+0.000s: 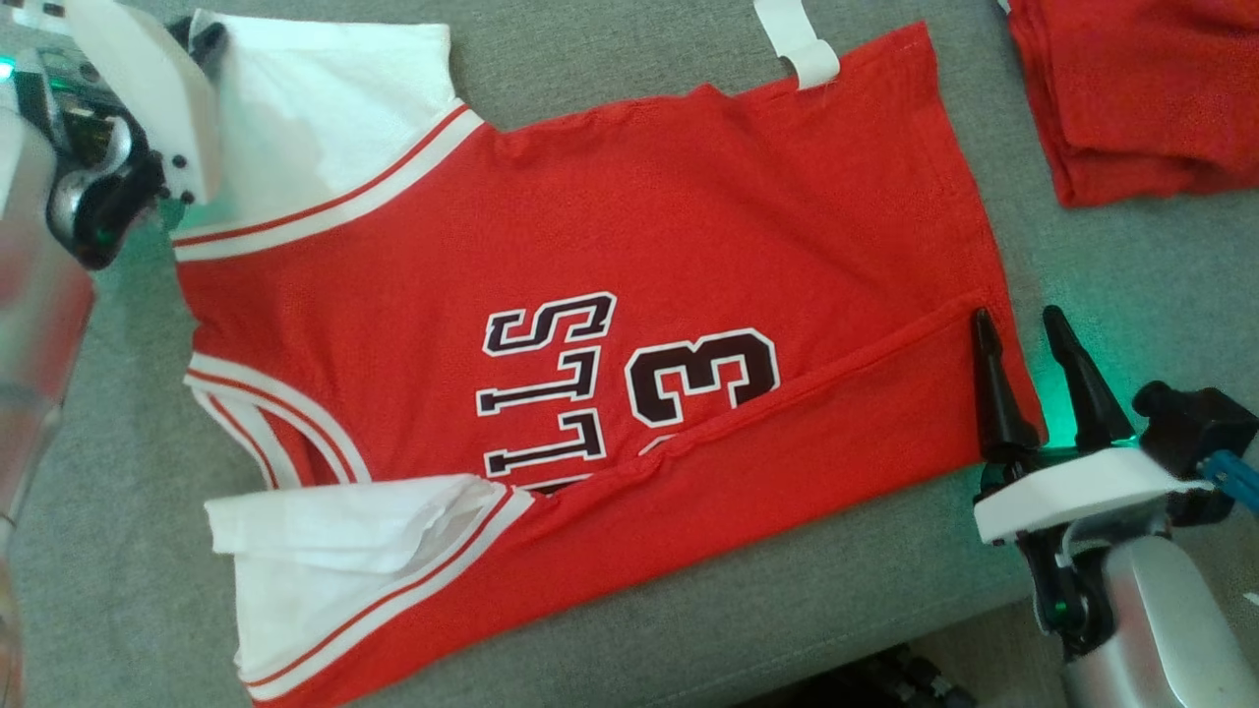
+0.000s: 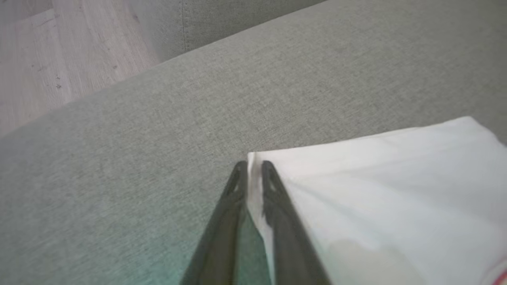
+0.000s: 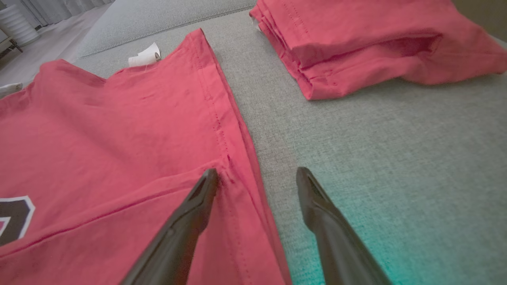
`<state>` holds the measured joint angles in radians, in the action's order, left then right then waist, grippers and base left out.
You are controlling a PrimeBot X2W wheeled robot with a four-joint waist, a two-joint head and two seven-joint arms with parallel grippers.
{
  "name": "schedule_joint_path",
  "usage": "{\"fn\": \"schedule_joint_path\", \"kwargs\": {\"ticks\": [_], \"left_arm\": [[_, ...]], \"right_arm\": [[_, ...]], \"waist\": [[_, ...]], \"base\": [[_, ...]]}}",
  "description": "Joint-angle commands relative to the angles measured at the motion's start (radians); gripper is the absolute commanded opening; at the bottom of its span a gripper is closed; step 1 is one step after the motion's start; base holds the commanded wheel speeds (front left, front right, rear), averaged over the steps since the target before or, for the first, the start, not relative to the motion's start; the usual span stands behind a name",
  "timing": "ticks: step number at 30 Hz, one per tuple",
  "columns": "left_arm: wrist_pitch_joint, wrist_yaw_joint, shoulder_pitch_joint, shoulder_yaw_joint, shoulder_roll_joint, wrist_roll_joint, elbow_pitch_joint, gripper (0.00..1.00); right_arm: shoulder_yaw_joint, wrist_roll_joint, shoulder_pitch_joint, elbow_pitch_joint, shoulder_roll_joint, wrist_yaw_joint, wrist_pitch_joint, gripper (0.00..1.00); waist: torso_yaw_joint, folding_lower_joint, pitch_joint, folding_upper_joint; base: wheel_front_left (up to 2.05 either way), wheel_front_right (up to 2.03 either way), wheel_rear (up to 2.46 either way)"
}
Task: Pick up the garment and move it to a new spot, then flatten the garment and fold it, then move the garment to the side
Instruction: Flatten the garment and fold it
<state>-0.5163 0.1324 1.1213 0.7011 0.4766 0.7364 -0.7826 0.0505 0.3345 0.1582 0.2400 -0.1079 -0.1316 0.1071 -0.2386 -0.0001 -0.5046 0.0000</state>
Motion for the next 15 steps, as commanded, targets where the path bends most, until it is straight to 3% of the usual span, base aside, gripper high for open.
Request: {"fn": "schedule_joint_path", "kwargs": {"ticks": [1, 4, 9, 15], "left_arm": [[-0.002, -0.002, 0.028, -0.019, 0.038, 0.011, 0.015, 0.0], [-0.008, -0.002, 0.027, -0.003, 0.043, 0.042, 0.027, 0.0], [0.077, -0.002, 0.034, 0.029, 0.055, 0.043, 0.048, 0.0], [0.176, -0.002, 0.049, 0.083, 0.044, 0.047, 0.07, 0.0]], "right_arm": [[0.01, 0.0, -0.006, -0.025, -0.011, 0.001, 0.013, 1.0], [0.006, -0.001, -0.005, -0.029, -0.011, 0.001, 0.01, 1.0], [0.012, 0.004, 0.01, -0.044, -0.029, 0.001, -0.004, 1.0], [0.092, 0.019, 0.134, -0.071, -0.127, 0.001, -0.151, 1.0]], "waist": [[-0.001, 0.0001, -0.001, 0.0], [0.0, 0.0001, -0.002, 0.0], [0.011, 0.0001, 0.014, 0.0], [0.042, 0.0001, 0.052, 0.0]], "base": [[0.0, 0.0, 0.0], [0.0, 0.0, 0.0], [0.0, 0.0, 0.0], [0.0, 0.0, 0.0]]}}
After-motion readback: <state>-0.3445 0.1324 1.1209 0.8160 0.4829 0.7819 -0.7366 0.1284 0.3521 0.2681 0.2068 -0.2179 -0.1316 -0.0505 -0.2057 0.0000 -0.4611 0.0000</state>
